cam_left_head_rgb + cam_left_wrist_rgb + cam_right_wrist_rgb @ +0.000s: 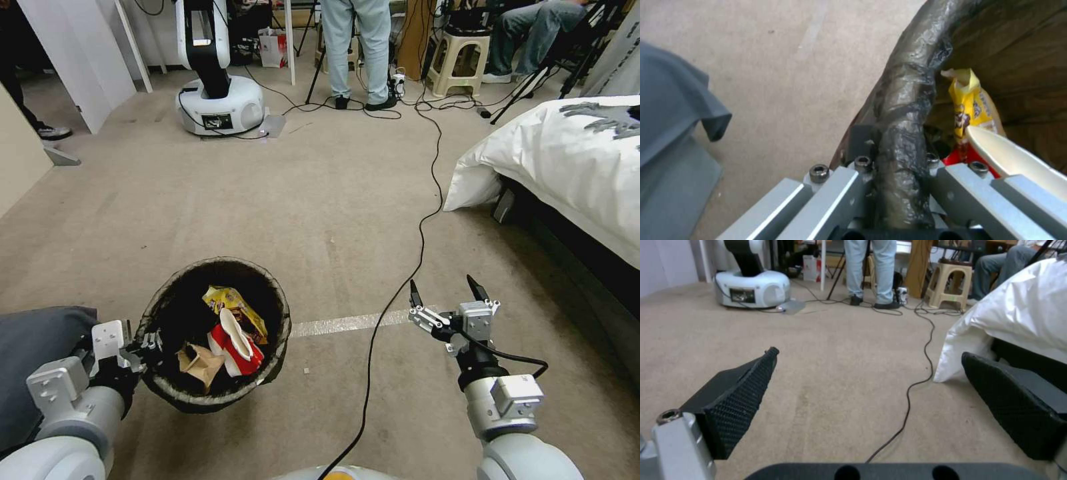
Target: Pick up the trash bin, then pick up the garbage from the floor and place it into the trash bin.
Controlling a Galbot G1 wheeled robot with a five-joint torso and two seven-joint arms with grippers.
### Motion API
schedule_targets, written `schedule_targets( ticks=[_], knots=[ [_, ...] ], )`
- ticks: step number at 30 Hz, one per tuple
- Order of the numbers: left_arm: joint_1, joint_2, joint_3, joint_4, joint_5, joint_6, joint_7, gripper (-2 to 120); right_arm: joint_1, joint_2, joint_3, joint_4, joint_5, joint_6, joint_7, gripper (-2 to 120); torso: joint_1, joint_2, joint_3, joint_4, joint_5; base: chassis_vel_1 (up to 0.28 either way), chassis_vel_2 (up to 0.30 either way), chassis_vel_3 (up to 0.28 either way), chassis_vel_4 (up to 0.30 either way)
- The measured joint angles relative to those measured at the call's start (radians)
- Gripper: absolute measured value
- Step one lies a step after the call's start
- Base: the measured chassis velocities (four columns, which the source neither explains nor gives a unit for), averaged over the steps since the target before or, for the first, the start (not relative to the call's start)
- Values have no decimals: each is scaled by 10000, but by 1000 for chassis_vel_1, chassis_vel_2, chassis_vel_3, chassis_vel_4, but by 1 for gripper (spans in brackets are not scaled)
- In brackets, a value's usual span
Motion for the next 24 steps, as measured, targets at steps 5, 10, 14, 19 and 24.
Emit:
schedule_targets(
  ticks=[5, 10, 14, 19, 24],
  knots=[
    [-243, -94, 67, 557, -257, 0, -406, 1, -67, -52, 18, 2, 9, -10, 28, 100, 0, 0, 0, 0, -1, 0, 0, 0, 0],
    [-382, -107, 94, 1011, -583, 0, -701, 1, -58, -82, 23, 2, 26, -16, 39, 100, 0, 0, 0, 0, -1, 0, 0, 0, 0],
    [-421, -103, 155, 1251, -670, 0, -865, 1, -35, -86, 24, -15, 36, -20, 46, 100, 0, 0, 0, 0, -1, 0, 0, 0, 0],
    [-479, -84, 304, 1542, -677, 0, -1033, 1, 28, -72, 0, -72, 41, -24, 49, 100, 0, 0, 0, 0, -2, 0, 0, 0, 0],
    [-518, -88, 425, 1788, -702, 0, -1099, 1, 41, -60, -11, -104, 48, -38, 52, 100, 0, 1, 0, 0, -2, 0, 0, 0, 0]
  ],
)
